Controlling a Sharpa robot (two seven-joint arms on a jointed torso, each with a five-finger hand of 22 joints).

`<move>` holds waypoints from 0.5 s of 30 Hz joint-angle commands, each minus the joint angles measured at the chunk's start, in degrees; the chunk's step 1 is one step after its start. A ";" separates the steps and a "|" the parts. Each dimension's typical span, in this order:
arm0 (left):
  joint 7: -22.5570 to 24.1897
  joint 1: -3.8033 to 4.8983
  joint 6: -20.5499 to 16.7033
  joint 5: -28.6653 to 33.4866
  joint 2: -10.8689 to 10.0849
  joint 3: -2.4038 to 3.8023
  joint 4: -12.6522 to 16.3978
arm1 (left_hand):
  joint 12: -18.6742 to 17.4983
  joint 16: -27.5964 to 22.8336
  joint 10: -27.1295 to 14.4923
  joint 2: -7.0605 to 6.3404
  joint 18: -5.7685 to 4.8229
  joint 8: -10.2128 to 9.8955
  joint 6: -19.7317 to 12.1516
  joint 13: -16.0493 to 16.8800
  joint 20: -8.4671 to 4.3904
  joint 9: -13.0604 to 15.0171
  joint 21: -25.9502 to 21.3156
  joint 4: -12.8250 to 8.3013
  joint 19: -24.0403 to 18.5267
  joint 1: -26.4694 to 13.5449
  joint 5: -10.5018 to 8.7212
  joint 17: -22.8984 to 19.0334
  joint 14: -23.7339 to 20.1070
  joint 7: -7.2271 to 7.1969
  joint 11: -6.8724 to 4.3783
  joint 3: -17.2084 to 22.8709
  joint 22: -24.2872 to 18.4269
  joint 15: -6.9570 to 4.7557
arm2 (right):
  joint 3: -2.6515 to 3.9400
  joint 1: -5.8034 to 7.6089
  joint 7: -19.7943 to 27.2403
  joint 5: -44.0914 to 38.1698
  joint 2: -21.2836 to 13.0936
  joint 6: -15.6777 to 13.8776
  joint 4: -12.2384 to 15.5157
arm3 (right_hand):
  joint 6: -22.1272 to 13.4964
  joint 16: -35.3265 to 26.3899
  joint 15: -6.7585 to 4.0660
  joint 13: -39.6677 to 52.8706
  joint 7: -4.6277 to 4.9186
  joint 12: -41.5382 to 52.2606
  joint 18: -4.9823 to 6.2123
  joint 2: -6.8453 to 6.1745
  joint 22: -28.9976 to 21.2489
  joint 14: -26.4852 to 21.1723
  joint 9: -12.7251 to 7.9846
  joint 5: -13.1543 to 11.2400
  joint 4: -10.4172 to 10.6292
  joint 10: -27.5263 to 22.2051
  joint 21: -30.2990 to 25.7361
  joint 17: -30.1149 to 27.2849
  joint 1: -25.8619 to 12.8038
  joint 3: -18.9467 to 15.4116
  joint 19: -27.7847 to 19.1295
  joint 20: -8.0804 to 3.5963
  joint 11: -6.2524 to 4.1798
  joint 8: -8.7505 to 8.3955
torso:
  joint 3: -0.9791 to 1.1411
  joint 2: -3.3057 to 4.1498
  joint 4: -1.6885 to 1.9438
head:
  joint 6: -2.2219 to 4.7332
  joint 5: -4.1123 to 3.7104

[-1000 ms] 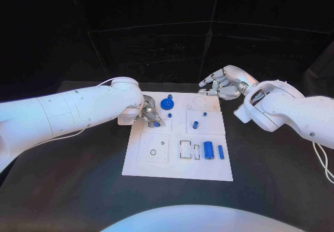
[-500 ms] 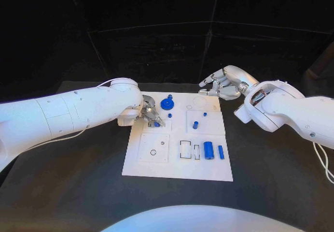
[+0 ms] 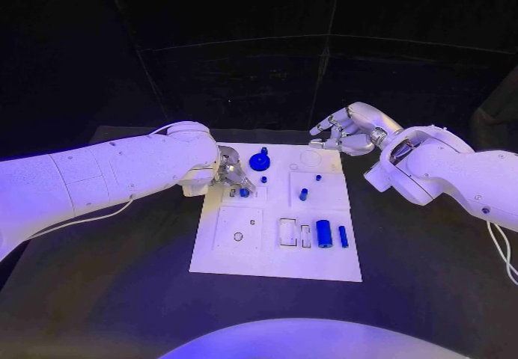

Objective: Assemble the parts on the task board

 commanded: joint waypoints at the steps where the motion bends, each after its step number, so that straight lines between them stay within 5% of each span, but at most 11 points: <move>1: 0.05 0.14 -1.05 0.71 -0.07 0.03 0.16 | -0.38 0.19 -0.37 -0.31 0.22 -0.28 -0.32 -0.11 0.12 -0.10 -0.29 -0.04 -0.50 0.33 -0.02 15.09 6.05 0.03 0.03 -0.54 -0.09 -0.02 | 0.04 0.11 0.26 0.12 0.00 0.05 0.05 | -0.41 -0.35 -0.33 -0.05 -0.03 -0.40 0.48 0.21 -0.05 1.68 -0.09 0.28 -0.08 -0.36 -0.33 -0.05 -0.14 -0.29 -0.56 -0.01 -0.22 0.35 | -0.01 0.03 -0.01 | -0.01 0.01; 15: -0.01 0.15 0.26 0.73 -0.47 0.03 0.62 | -0.35 0.19 -0.36 -0.18 0.19 -0.39 -0.24 -0.05 0.18 -0.14 -0.26 -0.03 -0.45 0.69 -0.01 15.09 6.05 0.04 0.07 -1.09 0.02 0.03 | 0.04 0.10 0.21 0.12 0.04 0.18 -0.04 | -0.41 -0.35 -0.33 -0.05 -0.03 -0.40 0.48 0.21 -0.05 1.68 -0.09 0.28 -0.08 -0.36 -0.33 -0.05 -0.14 -0.29 -0.56 -0.01 -0.22 0.35 | -0.01 0.04 -0.03 | -0.10 0.04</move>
